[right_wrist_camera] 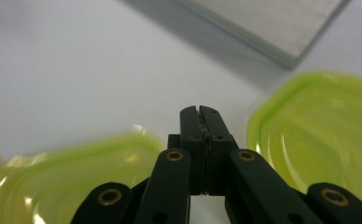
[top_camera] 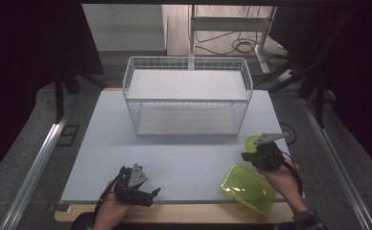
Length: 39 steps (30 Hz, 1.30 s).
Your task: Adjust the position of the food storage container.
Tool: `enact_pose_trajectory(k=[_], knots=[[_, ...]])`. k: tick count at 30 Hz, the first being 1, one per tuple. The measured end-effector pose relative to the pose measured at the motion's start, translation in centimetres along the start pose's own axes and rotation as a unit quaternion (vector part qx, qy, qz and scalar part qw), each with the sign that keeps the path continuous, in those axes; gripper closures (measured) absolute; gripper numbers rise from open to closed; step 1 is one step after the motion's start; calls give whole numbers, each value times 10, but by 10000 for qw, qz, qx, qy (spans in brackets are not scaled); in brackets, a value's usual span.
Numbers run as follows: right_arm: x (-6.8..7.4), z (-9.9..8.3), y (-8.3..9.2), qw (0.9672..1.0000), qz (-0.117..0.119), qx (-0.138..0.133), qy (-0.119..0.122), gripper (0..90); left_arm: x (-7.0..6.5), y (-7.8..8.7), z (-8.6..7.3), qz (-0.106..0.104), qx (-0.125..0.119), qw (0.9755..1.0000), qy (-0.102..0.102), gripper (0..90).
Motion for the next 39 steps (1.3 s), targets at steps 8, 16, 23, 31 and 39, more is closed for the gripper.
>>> enact_pose_trajectory(k=[8,16,23,31,39], knots=[[14,-29,49,9996,-21,-184,-198,887,-1,-1,1,16,7,10000,-36,58],[26,-66,86,9992,-187,-108,-335,884,-1,-1,1,29,16,10000,-53,59],[31,-93,104,9986,-337,-40,-408,882,0,-1,0,49,43,10000,-70,59],[31,-113,107,9965,-404,-123,-717,869,1,-1,0,84,32,10000,-32,59],[29,-105,92,9962,-385,-240,-740,889,0,-2,0,55,71,9999,-53,59]])
Point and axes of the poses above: each handheld gripper's, and its own axes: y roughly backward along the jaws, z roughly out of its top, x roughly to its left, the point moved 6 cm from there along -y, roughly forward along the jaws, and after that the axes turned 10 degrees about -x, right-handed, at the moved point
